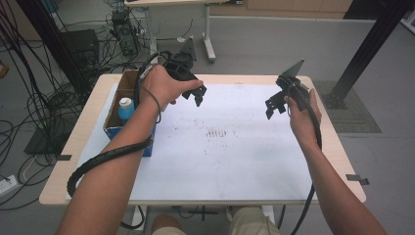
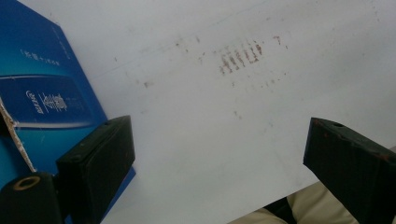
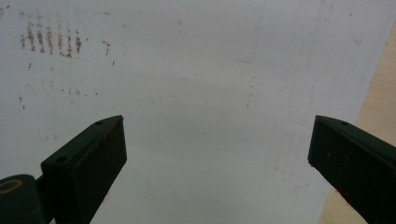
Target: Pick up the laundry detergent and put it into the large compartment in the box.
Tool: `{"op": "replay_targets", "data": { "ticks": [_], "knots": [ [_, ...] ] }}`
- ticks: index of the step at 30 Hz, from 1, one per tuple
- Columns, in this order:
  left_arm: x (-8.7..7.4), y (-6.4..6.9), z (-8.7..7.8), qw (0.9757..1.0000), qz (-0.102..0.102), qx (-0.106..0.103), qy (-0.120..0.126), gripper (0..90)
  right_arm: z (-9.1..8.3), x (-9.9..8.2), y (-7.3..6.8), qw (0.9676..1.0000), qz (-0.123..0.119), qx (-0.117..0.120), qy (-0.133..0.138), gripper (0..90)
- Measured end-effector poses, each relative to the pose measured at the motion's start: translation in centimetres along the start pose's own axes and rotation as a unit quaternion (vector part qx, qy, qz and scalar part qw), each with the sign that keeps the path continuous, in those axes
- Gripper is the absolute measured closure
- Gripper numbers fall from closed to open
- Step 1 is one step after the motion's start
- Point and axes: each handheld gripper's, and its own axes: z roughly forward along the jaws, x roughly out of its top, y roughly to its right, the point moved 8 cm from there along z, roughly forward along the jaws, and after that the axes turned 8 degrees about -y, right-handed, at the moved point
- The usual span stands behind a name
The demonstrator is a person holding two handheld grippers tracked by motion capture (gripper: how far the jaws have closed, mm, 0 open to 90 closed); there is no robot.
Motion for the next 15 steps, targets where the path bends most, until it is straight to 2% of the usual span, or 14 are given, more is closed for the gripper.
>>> {"op": "replay_targets", "data": {
  "ticks": [15],
  "knots": [
    [-0.09, 0.04, -0.15, 1.0000, -0.001, 0.000, 0.003, 9.2, -0.01, -0.03, -0.11, 1.0000, 0.000, 0.000, 0.000, 4.4]
  ]
}}
